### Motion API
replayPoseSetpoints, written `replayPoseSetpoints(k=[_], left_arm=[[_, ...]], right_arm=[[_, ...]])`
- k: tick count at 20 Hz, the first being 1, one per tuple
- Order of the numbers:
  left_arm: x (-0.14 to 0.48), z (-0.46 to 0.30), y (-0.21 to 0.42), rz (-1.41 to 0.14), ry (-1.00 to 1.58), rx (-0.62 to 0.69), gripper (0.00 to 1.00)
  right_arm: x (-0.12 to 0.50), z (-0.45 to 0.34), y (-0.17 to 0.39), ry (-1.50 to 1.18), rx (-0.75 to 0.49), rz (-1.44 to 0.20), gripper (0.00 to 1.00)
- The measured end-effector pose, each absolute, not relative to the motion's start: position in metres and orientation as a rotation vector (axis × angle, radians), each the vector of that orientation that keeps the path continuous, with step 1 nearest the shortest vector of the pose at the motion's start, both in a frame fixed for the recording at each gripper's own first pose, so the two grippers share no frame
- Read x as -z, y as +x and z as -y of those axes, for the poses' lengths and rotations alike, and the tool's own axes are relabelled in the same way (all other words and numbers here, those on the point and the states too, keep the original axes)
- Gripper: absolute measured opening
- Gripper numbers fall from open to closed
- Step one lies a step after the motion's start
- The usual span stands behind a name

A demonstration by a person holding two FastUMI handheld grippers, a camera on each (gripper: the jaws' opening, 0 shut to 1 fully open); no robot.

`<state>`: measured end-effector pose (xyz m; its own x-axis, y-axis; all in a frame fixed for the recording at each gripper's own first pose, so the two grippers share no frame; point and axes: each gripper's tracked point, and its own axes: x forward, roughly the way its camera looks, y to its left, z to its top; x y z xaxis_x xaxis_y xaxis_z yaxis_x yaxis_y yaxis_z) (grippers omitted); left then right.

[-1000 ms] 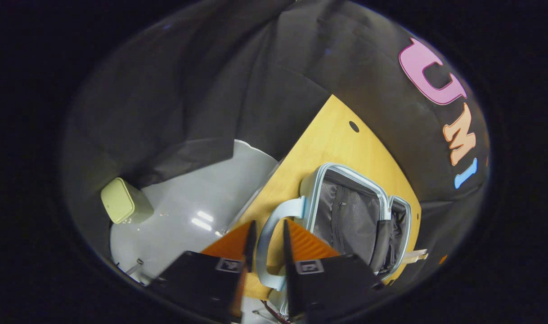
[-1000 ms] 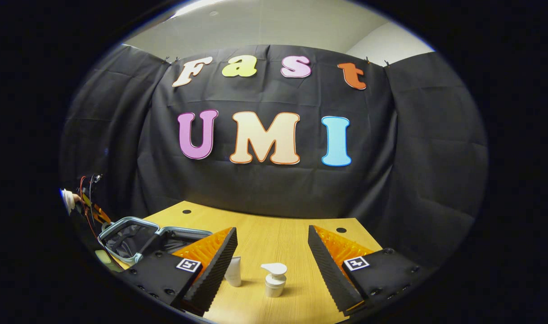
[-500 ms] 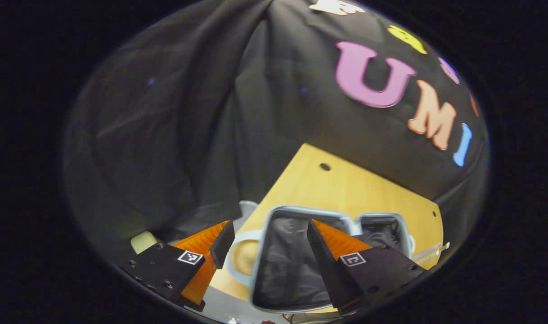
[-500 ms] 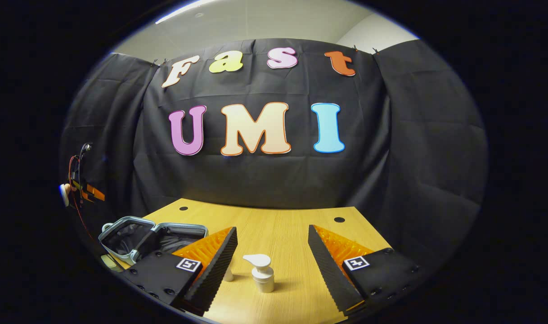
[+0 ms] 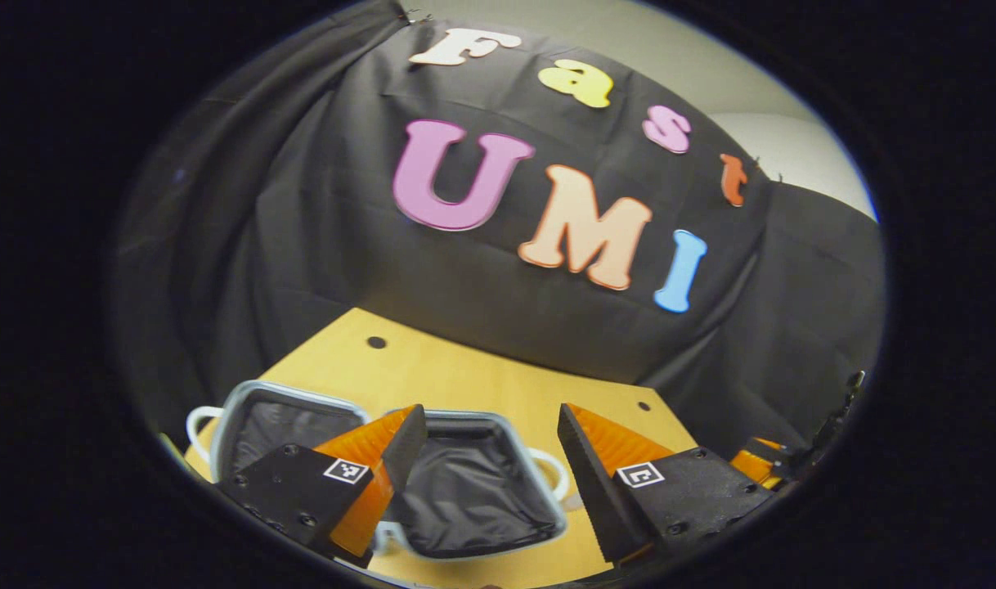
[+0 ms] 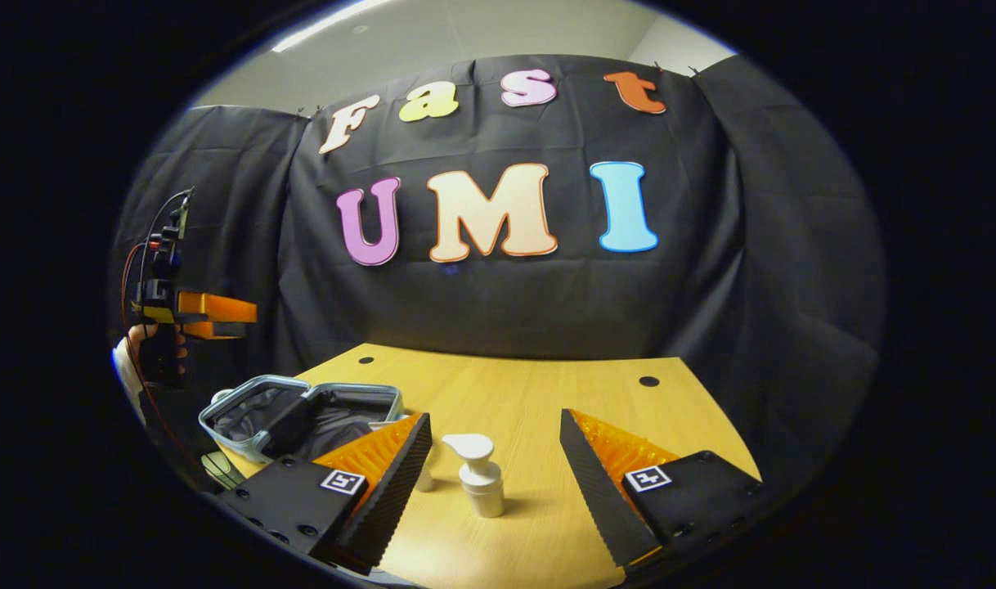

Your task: First open the suitcase, pack the skin care products into it, and then close the suitcase.

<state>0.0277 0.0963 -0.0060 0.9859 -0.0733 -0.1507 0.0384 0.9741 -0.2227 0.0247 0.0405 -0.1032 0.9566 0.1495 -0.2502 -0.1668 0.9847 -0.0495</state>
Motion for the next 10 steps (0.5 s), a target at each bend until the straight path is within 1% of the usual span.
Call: replayPoseSetpoints(k=[2, 5, 6, 10], left_arm=[[0.024, -0.056, 0.039, -0.146, -0.163, 0.107, 0.94], [0.068, 0.007, 0.049, -0.172, -0.118, 0.209, 0.94], [0.087, 0.023, 0.052, -0.201, -0.111, 0.245, 0.94], [0.148, 0.061, 0.057, -0.295, -0.077, 0.328, 0.94]], right_arm=[[0.125, -0.043, 0.025, -0.072, -0.196, -0.271, 0.99], [0.161, -0.043, 0.032, -0.087, -0.229, -0.303, 0.99], [0.173, -0.046, 0.033, -0.078, -0.243, -0.317, 1.0], [0.206, -0.056, 0.036, -0.081, -0.281, -0.341, 0.97]])
